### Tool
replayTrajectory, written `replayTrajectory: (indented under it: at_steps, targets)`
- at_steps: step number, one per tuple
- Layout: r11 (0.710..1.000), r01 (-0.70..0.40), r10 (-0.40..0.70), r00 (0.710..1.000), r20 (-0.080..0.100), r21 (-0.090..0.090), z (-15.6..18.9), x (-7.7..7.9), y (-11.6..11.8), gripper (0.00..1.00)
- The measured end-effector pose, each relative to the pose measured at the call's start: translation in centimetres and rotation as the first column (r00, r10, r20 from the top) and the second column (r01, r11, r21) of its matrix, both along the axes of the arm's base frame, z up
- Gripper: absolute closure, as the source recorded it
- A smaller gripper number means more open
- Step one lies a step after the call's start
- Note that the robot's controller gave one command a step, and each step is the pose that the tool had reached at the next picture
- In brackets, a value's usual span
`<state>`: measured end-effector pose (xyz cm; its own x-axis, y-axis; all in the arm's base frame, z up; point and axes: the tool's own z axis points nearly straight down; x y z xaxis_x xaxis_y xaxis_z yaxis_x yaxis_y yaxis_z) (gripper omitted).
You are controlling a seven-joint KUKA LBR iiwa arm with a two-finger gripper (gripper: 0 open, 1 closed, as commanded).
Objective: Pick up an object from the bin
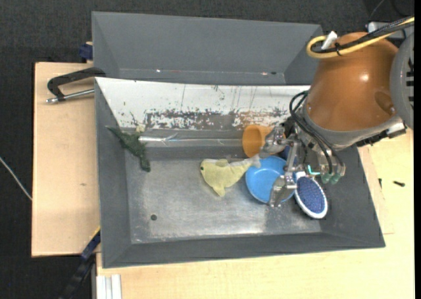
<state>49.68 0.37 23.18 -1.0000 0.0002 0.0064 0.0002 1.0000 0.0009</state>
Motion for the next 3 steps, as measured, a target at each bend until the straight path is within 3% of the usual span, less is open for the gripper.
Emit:
replayTrajectory:
  at_steps: [1,2,3]
  targets:
    - [0.999,0.049,-0.049,0.999,-0.001,0.0,-13.9,0.2,-2.0,0.0]
    - [0.999,0.048,-0.048,0.999,0.008,0.0,-13.4,0.4,-2.0,1.0]
    - [0.999,0.034,-0.034,0.999,0.021,-0.001,-1.6,2.0,-3.2,1.0]
